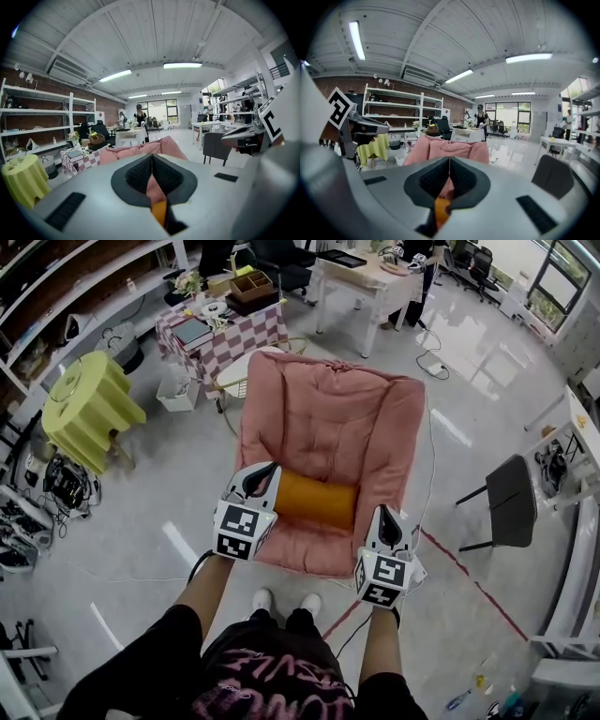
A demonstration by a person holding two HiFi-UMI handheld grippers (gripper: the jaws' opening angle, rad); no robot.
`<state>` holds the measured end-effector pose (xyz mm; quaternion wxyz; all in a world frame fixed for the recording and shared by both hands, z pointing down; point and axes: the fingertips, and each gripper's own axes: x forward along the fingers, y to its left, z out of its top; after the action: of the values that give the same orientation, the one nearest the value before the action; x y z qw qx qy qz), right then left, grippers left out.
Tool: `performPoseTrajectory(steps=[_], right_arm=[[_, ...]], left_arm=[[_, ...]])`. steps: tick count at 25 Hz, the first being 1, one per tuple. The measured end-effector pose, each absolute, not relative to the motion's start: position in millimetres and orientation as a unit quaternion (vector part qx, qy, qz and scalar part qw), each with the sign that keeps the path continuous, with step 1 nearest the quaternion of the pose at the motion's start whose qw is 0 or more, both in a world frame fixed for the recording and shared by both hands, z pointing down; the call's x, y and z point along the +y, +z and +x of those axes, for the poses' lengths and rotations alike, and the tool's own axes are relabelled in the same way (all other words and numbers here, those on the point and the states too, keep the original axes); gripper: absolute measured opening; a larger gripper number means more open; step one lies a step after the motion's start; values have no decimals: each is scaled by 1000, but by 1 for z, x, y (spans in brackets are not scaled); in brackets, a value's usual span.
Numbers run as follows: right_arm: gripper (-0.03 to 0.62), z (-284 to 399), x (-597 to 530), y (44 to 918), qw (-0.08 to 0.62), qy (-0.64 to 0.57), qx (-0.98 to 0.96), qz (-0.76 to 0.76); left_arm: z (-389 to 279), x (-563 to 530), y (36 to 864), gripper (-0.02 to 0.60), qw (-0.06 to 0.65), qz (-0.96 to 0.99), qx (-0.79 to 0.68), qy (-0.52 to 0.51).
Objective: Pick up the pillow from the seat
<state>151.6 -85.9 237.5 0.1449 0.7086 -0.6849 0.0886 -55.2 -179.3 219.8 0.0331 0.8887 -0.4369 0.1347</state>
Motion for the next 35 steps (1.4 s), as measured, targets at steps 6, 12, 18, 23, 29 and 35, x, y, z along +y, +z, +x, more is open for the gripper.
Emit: performPoseTrajectory(steps=[6,12,18,23,29,35], right_arm=[[21,157,-100,251,142,101,-690,702],[20,165,-106,258,150,99,-685,706],[20,171,-112,270,155,111,-679,709],[20,172,-117,285,156,119,-680,706],[20,175,-118,311,168,139,-678,702],[20,180,-122,327,176,153,-678,697]], left_arm=[[-55,-187,234,9,33,883,-442,153],[-47,-194,243,10,40,884,-437,161],[-41,-201,255,10,51,884,-436,162],[-43,-208,275,10,63,879,-440,171],[-49,-213,302,9,84,872,-447,183],[-47,-214,321,9,102,866,-448,197]])
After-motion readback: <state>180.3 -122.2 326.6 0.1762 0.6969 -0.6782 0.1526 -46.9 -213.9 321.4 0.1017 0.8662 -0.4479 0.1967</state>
